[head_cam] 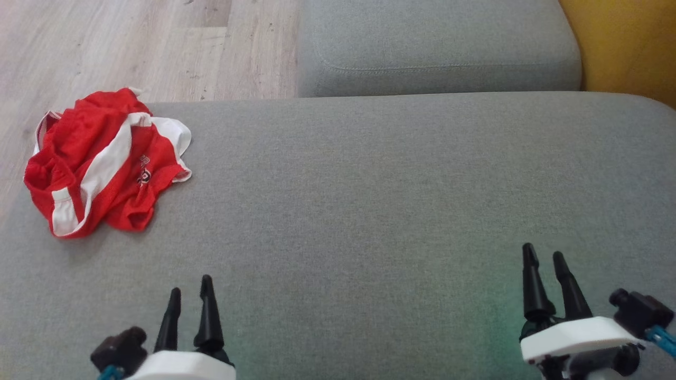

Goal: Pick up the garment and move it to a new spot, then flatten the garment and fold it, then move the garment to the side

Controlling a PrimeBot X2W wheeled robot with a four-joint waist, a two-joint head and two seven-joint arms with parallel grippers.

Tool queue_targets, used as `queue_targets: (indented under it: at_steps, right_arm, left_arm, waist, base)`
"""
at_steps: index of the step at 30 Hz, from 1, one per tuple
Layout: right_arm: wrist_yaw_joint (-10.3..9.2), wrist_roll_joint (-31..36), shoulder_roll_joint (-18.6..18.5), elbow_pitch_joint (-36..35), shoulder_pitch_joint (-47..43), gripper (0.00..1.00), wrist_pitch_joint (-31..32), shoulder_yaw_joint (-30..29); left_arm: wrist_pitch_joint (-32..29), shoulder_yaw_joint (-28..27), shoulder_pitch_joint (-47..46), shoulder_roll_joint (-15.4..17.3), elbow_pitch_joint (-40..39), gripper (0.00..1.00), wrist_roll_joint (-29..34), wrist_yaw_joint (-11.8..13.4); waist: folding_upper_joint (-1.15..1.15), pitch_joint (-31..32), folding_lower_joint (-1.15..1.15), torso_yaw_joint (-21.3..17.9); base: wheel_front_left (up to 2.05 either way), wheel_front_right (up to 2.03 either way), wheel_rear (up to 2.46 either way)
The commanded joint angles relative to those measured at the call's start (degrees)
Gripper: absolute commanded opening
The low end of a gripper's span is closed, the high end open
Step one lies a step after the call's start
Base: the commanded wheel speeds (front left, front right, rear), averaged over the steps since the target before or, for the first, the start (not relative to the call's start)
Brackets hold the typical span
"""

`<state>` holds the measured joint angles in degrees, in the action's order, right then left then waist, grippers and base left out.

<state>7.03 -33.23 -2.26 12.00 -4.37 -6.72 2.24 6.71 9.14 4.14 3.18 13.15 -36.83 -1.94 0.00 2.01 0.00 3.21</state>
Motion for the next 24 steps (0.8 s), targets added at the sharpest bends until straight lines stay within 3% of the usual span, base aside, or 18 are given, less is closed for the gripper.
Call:
queue_targets:
  at_steps: [1,24]
  right_arm:
    - [0.3,2.3,-0.4,-2.0,1.3,1.0,-1.0,1.5]
    - [0.39,20.2,-0.5,-1.2,0.2,1.0,-5.1,5.3]
  left_arm:
    - [1.0,-0.6,-0.7,0.7,-1.4,1.0,2.1,0.4]
    - [2.6,0.8,0.9,1.5,-0.4,1.0,15.2,3.8]
  waist:
    - [0.0,0.0,0.0,0.1]
    - [0.0,1.0,0.0,1.0]
  base:
    - [0.0,0.0,0.0]
    - [0.0,0.0,0.0]
